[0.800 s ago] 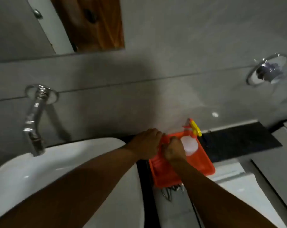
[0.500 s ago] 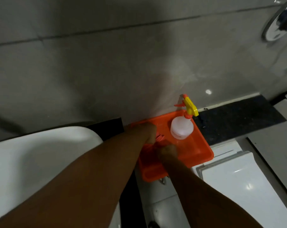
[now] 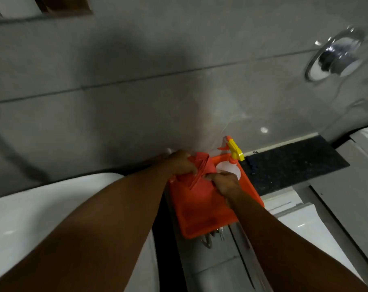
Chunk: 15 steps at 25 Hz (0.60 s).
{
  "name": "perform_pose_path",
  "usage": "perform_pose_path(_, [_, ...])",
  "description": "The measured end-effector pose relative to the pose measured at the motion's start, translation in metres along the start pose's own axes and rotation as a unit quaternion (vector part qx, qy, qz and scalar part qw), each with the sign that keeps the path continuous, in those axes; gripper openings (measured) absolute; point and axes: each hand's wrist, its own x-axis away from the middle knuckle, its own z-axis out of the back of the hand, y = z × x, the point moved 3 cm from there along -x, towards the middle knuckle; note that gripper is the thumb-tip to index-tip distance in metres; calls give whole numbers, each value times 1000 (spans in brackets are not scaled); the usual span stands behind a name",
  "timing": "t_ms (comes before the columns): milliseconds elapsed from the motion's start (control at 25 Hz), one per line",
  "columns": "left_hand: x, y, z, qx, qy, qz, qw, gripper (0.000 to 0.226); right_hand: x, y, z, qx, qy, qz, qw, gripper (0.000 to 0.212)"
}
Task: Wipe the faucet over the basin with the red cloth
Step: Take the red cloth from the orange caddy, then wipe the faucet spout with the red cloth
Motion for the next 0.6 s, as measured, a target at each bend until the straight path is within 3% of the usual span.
perform_pose_path(80, [39,13,43,124,32,-30,991,53,28,-48,5,-44,3,64,997,18])
perform_pose_path(200, [117,22,109,252,85,-88,960,50,92,-129,-9,-88,-75,133,984,9])
perform_pose_path(240, [148,18,133,271,108,-88,952,54,118,-155,-21,-81,-97,144,981,21])
perform_pose_path(320, [192,4,174,287,146,-82,943,47,160,-195,-48,-74,-129,157,976,41])
perform_pose_path(400, [246,-13,224,274,214,-70,935,27,202,-228,-88,-61,-187,158,968,46])
perform_pose_path(480, [300,-40,269,263,293,-43,918,31,247,-251,-134,-50,-262,152,952,46])
perform_pose_path(600, [349,-86,303,252,352,-2,901,47,288,-262,-194,-17,-309,164,937,51])
